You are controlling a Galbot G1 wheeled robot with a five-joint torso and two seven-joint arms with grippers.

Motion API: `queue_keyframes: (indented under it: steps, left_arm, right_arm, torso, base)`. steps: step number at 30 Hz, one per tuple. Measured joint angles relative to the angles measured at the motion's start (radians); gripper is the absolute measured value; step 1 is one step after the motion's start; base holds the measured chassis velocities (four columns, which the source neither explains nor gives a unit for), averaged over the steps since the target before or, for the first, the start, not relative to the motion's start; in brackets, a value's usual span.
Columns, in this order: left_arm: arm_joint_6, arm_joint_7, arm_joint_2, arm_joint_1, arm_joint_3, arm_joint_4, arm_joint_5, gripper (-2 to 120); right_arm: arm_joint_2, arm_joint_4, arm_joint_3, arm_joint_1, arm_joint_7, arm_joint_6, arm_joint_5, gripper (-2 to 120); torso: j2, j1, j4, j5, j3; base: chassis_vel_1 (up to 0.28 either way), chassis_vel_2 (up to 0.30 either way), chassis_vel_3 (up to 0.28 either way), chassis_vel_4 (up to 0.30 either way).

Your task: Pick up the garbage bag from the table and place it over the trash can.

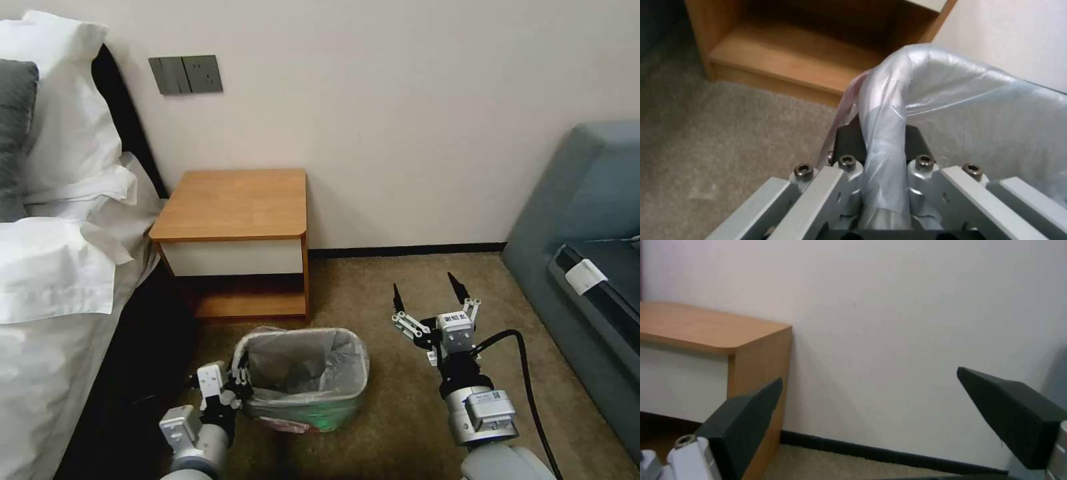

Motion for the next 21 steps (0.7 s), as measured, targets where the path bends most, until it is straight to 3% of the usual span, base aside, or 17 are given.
queue_keyframes:
  steps: [13,19,21]
  left_arm:
    - [-0.01,-0.024,-0.03,-0.009,0.028,0.055,0.049,11]
    - [-0.008,-0.025,-0.029,-0.021,0.021,0.072,0.076,37]
    - [-0.004,-0.025,-0.029,-0.023,0.018,0.074,0.077,41]
  right_arm:
    - [-0.013,0.015,0.01,-0.021,0.009,0.008,0.007,100]
    - [-0.018,0.018,0.009,-0.01,0.011,0.007,0.018,100]
    - [-0.017,0.016,0.009,-0.009,0.011,0.006,0.02,100]
  torso:
    - [0.0,0.0,0.0,0.0,0.0]
    - [0.0,0.0,0.0,-0.0001,0.0]
    - [0.0,0.0,-0.0001,-0.0001,0.0]
  base:
    - [0.0,0.0,0.0,0.0]
    - [0.0,0.0,0.0,0.0]
    - [0.0,0.0,0.0,0.0]
